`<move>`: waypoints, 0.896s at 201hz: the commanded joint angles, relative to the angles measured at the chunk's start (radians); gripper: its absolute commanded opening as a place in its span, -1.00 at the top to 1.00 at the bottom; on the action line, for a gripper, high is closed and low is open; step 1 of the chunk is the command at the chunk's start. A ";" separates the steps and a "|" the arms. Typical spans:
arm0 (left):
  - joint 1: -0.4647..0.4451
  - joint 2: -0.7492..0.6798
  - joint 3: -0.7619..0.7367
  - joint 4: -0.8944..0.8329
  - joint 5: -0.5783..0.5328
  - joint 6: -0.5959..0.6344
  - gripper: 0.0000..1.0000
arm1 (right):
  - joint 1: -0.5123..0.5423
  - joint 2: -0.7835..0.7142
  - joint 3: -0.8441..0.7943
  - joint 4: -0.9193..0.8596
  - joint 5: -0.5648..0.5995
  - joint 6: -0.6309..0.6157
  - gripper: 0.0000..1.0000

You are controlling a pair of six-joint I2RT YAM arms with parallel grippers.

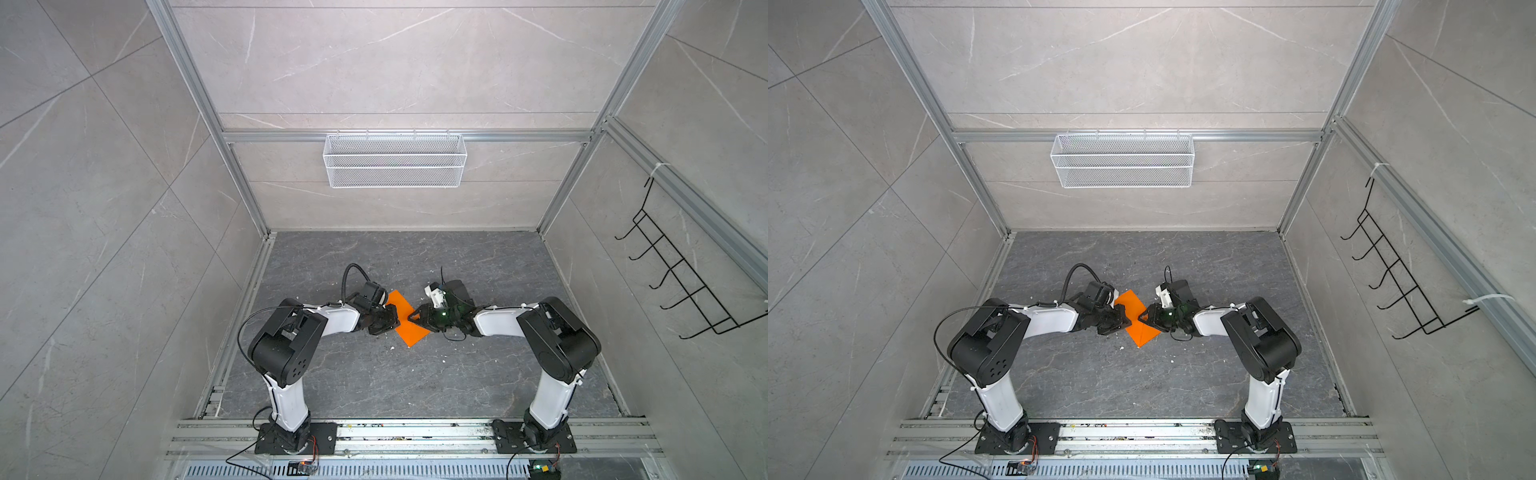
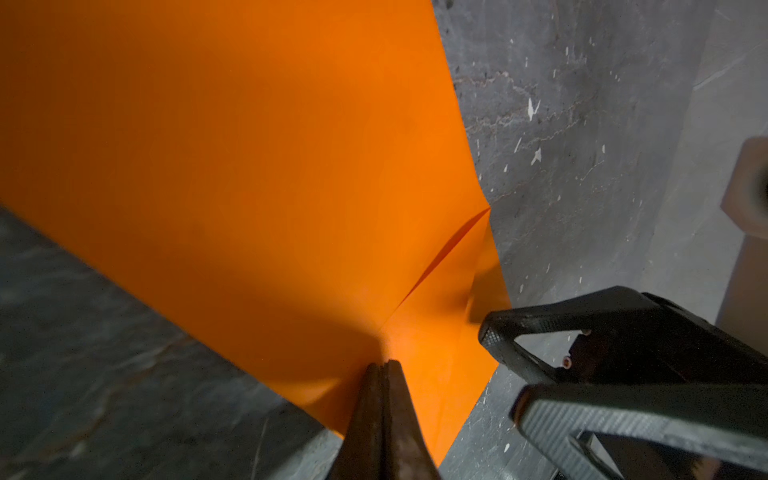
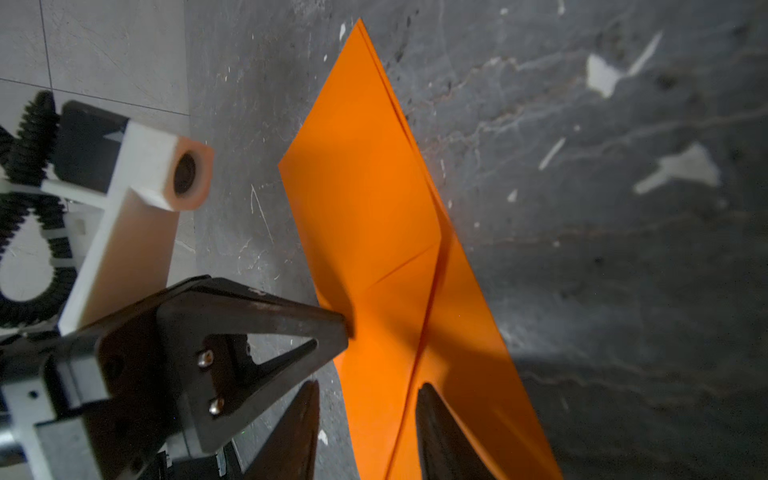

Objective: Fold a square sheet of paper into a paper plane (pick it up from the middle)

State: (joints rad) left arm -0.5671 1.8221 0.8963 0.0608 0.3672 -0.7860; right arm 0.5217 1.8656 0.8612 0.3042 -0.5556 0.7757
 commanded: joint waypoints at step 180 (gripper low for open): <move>0.059 0.016 -0.077 -0.061 0.017 -0.021 1.00 | 0.003 0.047 -0.036 0.170 -0.079 0.071 0.28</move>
State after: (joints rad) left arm -0.5301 1.8187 0.8570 0.1184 0.4320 -0.8013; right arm 0.5217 1.9259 0.8417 0.4511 -0.6254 0.8783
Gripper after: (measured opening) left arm 0.045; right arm 0.366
